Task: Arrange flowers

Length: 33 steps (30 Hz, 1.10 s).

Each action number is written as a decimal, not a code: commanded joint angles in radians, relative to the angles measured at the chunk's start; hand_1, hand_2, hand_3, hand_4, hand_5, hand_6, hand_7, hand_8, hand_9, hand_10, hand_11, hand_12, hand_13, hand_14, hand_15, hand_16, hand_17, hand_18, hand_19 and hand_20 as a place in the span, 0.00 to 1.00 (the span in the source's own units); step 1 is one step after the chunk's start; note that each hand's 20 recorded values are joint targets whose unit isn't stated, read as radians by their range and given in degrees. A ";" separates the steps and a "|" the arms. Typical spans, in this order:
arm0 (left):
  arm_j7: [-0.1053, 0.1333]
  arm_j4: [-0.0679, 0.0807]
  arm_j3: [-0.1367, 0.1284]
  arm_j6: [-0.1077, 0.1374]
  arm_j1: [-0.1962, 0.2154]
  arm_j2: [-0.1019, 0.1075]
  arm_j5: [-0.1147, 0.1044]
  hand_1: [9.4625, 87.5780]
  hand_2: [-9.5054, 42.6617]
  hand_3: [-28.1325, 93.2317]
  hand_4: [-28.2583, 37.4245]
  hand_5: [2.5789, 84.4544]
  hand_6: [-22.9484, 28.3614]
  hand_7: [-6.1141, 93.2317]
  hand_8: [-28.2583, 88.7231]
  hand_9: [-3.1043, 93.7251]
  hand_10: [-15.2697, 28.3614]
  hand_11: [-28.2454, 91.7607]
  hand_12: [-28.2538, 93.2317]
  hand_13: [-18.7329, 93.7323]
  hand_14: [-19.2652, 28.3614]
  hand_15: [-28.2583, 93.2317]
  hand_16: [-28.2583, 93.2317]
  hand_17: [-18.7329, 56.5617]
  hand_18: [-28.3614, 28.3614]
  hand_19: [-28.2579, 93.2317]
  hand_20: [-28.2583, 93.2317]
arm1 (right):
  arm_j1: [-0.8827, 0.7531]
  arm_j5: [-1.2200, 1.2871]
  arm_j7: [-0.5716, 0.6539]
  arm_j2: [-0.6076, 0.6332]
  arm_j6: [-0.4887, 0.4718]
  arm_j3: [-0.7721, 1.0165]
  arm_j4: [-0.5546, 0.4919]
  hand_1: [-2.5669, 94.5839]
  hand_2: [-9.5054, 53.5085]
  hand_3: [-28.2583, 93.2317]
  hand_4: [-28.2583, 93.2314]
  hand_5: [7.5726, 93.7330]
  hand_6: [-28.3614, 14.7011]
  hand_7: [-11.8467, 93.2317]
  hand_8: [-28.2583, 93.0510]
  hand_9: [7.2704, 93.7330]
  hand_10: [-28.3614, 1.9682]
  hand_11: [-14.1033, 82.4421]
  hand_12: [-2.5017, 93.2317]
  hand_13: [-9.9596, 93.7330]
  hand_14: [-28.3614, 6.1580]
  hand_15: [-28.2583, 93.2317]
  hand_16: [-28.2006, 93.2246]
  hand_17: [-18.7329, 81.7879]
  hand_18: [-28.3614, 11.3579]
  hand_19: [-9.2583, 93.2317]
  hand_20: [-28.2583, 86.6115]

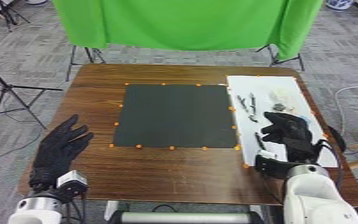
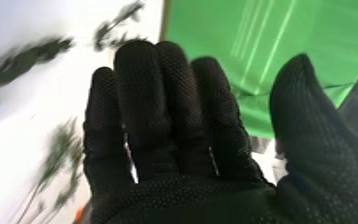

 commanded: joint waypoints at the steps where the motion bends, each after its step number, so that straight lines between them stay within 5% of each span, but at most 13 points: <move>1: -0.026 0.004 -0.002 -0.011 0.010 -0.013 0.004 0.19 0.28 0.90 0.09 0.39 0.61 0.21 0.15 0.38 0.81 0.47 0.31 0.39 0.96 0.63 0.15 0.14 0.89 0.72 0.19 | 0.057 -0.579 0.565 0.009 -0.127 -0.012 -0.020 0.29 0.17 0.97 0.02 0.59 0.52 0.42 0.07 0.65 0.40 0.79 0.21 0.70 0.40 0.89 0.32 0.41 0.18 0.86 0.43; 6: -0.020 0.000 -0.007 -0.015 0.019 -0.014 0.005 0.19 0.28 0.90 0.09 0.39 0.61 0.21 0.15 0.38 0.81 0.47 0.31 0.39 0.96 0.63 0.15 0.14 0.89 0.72 0.19 | 0.072 -0.694 0.668 0.010 -0.243 -0.036 -0.023 0.30 0.11 0.96 0.02 0.63 0.52 0.43 0.08 0.70 0.40 0.83 0.23 0.76 0.45 0.92 0.33 0.47 0.14 0.95 0.43; 17: -0.018 -0.005 -0.013 -0.012 0.023 -0.012 0.007 0.19 0.28 0.90 0.09 0.39 0.61 0.21 0.15 0.38 0.81 0.47 0.31 0.39 0.96 0.63 0.15 0.14 0.89 0.72 0.19 | 0.046 -0.755 0.690 0.009 -0.468 -0.034 -0.028 0.32 0.07 0.95 0.03 0.66 0.50 0.43 0.08 0.70 0.36 0.83 0.25 0.78 0.51 0.95 0.34 0.50 0.10 1.00 0.46; 31: -0.012 -0.008 -0.019 -0.010 0.022 -0.006 0.005 0.19 0.28 0.90 0.09 0.39 0.61 0.21 0.15 0.38 0.81 0.46 0.31 0.39 0.96 0.63 0.15 0.14 0.89 0.72 0.19 | 0.093 -0.833 0.719 0.042 -0.589 -0.130 0.017 0.32 0.06 0.95 0.03 0.66 0.50 0.43 0.09 0.69 0.33 0.82 0.24 0.77 0.50 0.95 0.33 0.49 0.10 1.00 0.43; 33: 0.007 -0.005 -0.011 0.003 0.021 0.001 -0.001 0.19 0.28 0.90 0.09 0.39 0.61 0.22 0.15 0.38 0.81 0.46 0.31 0.39 0.96 0.63 0.15 0.14 0.89 0.72 0.19 | 0.109 -0.850 0.722 0.050 -0.597 -0.156 0.030 0.32 0.06 0.95 0.03 0.66 0.50 0.43 0.09 0.68 0.33 0.81 0.24 0.76 0.50 0.94 0.33 0.49 0.10 1.00 0.43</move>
